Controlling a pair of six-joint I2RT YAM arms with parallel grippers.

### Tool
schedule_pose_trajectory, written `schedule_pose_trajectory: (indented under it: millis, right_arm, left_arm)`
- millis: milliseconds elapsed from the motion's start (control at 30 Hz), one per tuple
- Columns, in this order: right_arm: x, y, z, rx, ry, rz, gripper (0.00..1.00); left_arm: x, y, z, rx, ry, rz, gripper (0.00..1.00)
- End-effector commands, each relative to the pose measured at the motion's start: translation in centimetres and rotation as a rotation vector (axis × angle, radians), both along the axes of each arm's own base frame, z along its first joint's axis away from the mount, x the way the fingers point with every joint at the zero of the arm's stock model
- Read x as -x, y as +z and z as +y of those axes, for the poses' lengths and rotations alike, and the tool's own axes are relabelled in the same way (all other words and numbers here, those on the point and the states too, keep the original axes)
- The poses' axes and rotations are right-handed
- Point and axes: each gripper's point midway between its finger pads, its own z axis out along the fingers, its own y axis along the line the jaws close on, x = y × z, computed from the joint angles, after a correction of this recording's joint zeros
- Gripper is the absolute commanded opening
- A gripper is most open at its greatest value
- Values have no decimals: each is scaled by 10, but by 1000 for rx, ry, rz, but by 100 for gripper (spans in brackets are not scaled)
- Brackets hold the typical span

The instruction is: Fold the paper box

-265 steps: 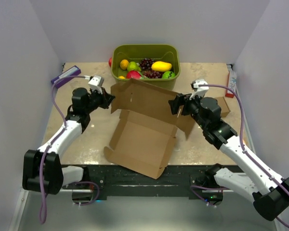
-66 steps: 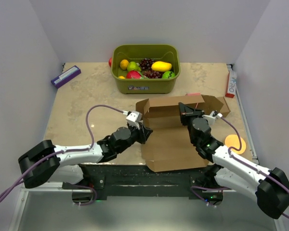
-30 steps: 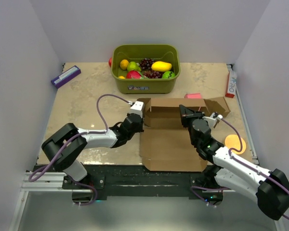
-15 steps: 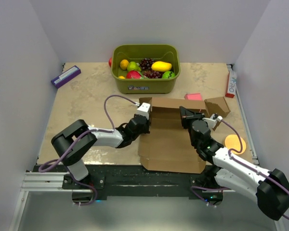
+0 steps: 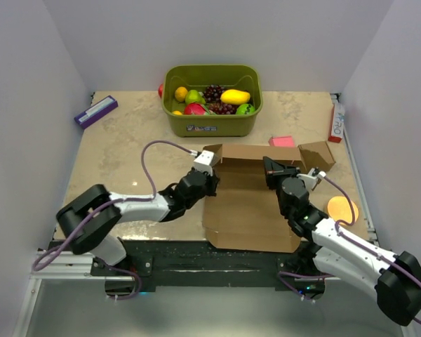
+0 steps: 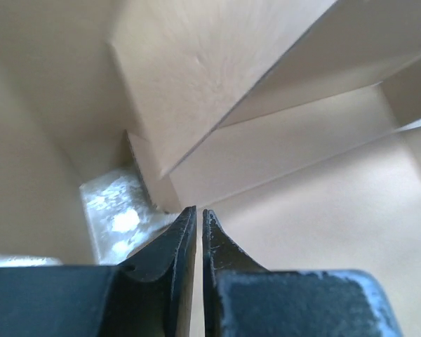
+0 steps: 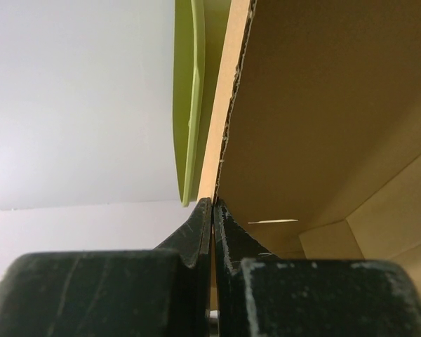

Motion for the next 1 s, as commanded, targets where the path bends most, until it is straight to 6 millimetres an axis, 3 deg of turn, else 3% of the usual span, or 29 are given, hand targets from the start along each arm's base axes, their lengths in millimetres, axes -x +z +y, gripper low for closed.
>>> schedule_pose_trajectory:
  millis: [0,167,200,300,400,600,833,967]
  right_arm:
    - [2,-12,-13,30,-53,25,0]
    - [3,-12,-14,24,-53,21,0]
    - [3,-12,-13,25,-52,23,0]
    - [3,-12,-12,22,-47,23,0]
    - [4,-12,-12,21,-46,22,0]
    - [5,-12,-13,23,-44,22,0]
    - [6,-8,-15,27,-47,16,0]
    - [7,-8,-15,28,-46,16,0]
  left_arm:
    - [13,59,6,138,-35,-82,16]
    - [25,88,10,183,-71,-93,18]
    - [25,105,9,214,-75,-115,18]
    - [19,130,5,234,-70,-144,18]
    - [8,142,0,231,-64,-155,17]
    - [-18,144,-6,248,-45,-147,13]
    - [-34,138,8,201,56,-150,10]
    - [-42,118,10,121,83,-119,8]
